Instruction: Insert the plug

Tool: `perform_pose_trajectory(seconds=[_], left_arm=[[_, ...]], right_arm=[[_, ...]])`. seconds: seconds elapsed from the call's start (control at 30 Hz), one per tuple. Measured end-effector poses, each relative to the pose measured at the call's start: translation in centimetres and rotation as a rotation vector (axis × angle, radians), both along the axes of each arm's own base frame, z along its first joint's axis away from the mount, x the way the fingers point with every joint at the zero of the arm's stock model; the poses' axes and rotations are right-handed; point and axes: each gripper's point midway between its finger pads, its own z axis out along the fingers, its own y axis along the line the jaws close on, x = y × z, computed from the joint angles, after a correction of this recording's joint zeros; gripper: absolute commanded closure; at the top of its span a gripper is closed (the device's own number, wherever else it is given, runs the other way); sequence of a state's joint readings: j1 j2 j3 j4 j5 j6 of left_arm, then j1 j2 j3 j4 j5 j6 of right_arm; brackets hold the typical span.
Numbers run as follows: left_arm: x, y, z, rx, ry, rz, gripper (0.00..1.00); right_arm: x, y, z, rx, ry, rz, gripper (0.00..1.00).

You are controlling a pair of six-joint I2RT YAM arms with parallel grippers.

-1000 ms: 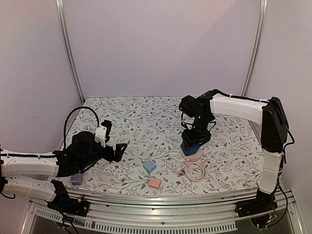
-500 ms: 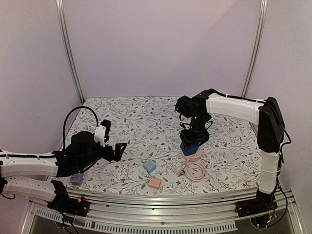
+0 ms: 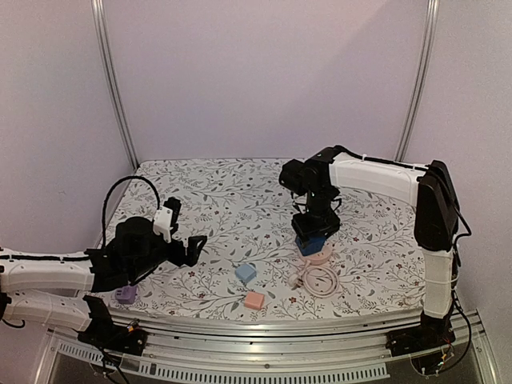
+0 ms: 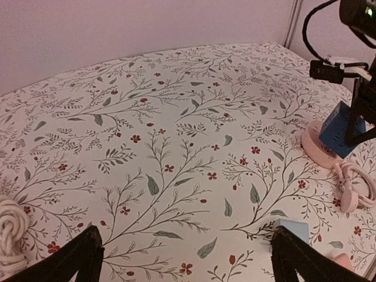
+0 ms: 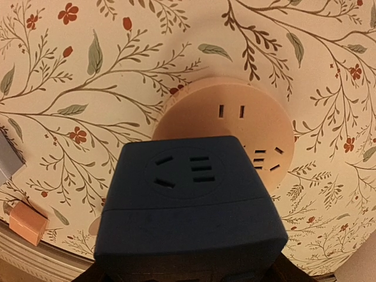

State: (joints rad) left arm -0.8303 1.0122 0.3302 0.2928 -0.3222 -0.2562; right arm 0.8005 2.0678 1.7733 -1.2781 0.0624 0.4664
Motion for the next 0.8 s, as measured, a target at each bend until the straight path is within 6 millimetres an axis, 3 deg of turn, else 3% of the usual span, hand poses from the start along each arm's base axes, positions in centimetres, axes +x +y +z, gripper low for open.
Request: perform_pose_trajectory(seconds=[0.8], left_arm=[[-0.06, 0.08, 0.26, -0.007, -0.007, 0.0, 0.0]], right_arm=[[0.09, 0.18, 0.01, -0.007, -0.002, -0.027, 1.0]])
